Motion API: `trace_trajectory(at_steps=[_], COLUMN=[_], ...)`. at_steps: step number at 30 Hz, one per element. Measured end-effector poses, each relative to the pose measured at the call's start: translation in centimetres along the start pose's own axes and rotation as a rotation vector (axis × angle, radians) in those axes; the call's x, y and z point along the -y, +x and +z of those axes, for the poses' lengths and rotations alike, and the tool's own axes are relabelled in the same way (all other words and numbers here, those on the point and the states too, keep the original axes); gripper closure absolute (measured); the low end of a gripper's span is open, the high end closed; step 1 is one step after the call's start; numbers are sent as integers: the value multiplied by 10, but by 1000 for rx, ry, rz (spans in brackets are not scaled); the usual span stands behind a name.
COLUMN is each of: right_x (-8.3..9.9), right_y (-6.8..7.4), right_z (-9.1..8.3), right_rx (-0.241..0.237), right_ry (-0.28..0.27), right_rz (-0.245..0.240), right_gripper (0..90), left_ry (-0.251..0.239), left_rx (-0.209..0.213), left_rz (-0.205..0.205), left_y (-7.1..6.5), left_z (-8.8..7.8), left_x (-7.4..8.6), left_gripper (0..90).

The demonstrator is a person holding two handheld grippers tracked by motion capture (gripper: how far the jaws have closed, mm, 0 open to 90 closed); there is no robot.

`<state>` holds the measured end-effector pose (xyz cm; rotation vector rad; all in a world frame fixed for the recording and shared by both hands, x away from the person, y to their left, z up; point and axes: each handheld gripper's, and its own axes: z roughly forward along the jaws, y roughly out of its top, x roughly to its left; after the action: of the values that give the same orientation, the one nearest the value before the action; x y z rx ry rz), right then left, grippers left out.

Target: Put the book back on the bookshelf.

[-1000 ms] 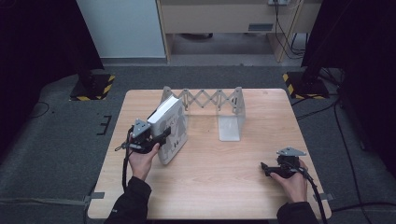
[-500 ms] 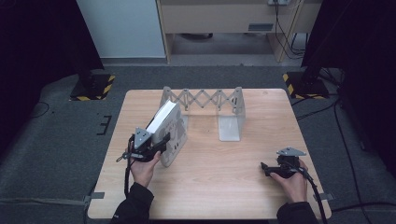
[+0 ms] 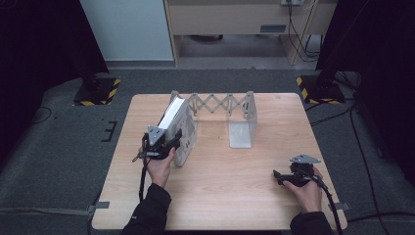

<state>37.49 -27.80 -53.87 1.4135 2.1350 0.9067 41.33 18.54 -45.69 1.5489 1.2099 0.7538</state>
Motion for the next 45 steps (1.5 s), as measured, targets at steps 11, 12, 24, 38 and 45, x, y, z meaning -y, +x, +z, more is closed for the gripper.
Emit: trace_trajectory(at_steps=[11, 12, 24, 38, 45], right_x=[0, 0, 0, 0, 0], right_y=[0, 0, 0, 0, 0], right_z=[0, 0, 0, 0, 0], right_rx=[1, 1, 1, 0, 1], right_ry=[-1, -1, -1, -1, -1], right_rz=[0, 0, 0, 2, -1], right_gripper=[69, 69, 70, 69, 69], left_ry=[-38, -33, 31, -11, 11], left_rx=[-29, -22, 60, 31, -4], left_rz=[-2, 4, 22, 19, 23], left_y=[-4, -4, 5, 0, -1], left_z=[16, 15, -8, -4, -4], left_x=[1, 1, 13, 19, 14], left_gripper=[509, 506, 411, 520, 525])
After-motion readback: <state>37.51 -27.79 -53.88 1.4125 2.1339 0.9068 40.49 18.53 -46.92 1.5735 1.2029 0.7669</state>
